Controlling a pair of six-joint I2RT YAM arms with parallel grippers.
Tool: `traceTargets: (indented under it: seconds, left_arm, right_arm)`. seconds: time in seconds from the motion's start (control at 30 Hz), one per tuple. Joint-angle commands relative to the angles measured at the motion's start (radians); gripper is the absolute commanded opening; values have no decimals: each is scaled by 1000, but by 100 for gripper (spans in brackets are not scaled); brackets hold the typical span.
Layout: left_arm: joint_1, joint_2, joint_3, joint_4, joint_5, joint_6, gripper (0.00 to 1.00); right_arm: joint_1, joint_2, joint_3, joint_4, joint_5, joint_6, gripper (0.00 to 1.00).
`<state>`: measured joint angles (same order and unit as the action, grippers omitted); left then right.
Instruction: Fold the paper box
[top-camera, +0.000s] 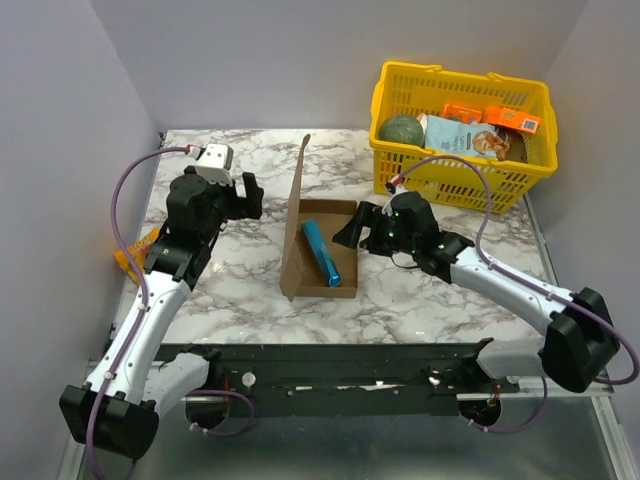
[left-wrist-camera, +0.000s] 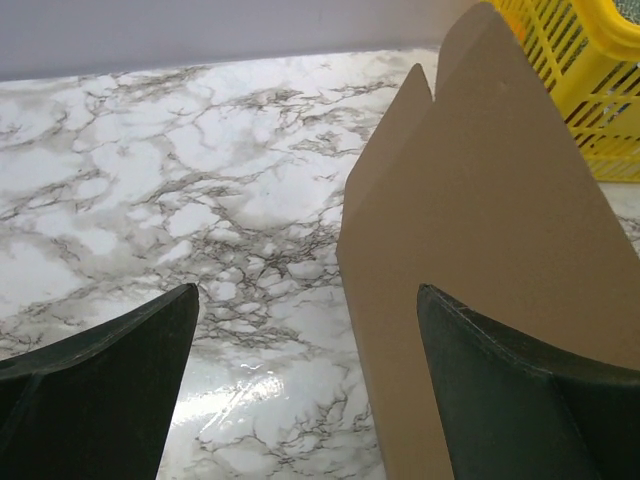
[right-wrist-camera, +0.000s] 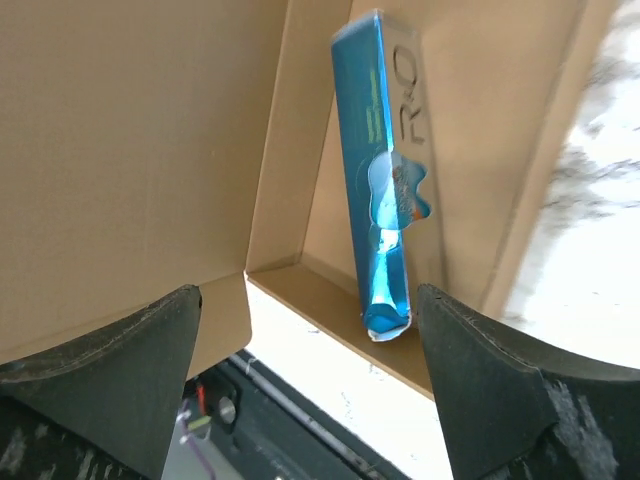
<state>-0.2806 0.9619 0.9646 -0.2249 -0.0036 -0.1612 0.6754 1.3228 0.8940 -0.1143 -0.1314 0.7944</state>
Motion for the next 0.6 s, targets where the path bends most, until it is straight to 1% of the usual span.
traceTargets:
  seconds: [0.0,0.03,0.1,0.13,0.2,0.23,0.27,0.33,0.37,0.47,0.53,0.57]
  left_arm:
    - [112,41,-20,44,155,-92,99]
    - [133,72,-20,44,162,-93,99]
    - [144,124,6,6,166,-83,99]
    - [147,194,23,-17,172,-61,99]
    - [152,279,77,-94,189,-34,99]
    - [152,369,97,-123,191,-8,97]
    - [152,415,117,-173,191,0,94]
    - [152,528,161,-205,209,6,91]
    - [152,561,169,-206,250,2,89]
    - [152,678,207,-206,275,-8,88]
    - [147,769,255,-217,281,-9,86]
    - [144,802,273,-234,281,-8,85]
  right_arm:
    - [7,-73,-38,-79,128,-63,95]
    - [6,-71,-46,-94,177,-70,95]
    - [6,-51,-66,-102,205,-80,92]
    - [4,-44,-70,-105,217,-87,92]
    - [1,-34,-79,-105,256,-93,86]
    - [0,-34,-84,-104,266,-96,83]
    - [-2,-39,-90,-105,301,-101,80]
    - [-4,-59,-119,-105,344,-110,79]
    - [-8,-94,-131,-107,381,-115,77]
    - [-16,-155,-199,-105,444,-144,77]
    - [-16,-157,-233,-108,458,-173,77]
    - [-16,-149,-242,-110,432,-179,76]
